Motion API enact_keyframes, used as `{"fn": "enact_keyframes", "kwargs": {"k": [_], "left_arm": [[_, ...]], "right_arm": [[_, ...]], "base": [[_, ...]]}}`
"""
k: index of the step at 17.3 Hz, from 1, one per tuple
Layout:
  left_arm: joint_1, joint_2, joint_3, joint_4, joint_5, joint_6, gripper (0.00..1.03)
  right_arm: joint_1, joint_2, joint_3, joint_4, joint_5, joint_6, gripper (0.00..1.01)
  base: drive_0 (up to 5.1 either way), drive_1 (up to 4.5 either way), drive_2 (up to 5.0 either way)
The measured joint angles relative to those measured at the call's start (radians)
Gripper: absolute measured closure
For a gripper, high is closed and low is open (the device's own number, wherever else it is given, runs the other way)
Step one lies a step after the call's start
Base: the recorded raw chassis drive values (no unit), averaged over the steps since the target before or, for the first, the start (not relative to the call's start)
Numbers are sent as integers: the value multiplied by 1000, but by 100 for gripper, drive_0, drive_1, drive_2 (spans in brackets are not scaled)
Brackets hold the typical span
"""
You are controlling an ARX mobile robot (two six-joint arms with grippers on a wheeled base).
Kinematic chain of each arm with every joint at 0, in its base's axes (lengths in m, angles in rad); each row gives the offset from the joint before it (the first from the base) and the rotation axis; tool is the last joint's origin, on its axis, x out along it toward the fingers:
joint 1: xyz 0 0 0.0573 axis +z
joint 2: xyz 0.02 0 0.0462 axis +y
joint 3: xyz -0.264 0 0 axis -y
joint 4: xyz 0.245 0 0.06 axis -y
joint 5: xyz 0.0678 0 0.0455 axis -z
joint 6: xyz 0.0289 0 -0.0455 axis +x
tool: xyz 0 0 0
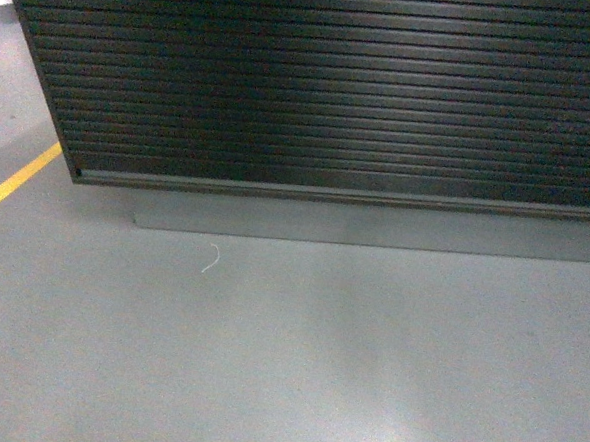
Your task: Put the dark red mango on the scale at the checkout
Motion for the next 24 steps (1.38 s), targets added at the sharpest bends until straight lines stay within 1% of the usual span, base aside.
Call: {"fn": "enact_keyframes", "kwargs": {"k": [11,24], "left_arm": [[0,0,0,1,2,0,5],[0,0,0,1,1,0,5]], "right_arm": [[0,0,0,1,-1,0,3],[0,0,0,3,-1,0,3]], "base": [[-5,417,-427],[-2,278,-282]]}}
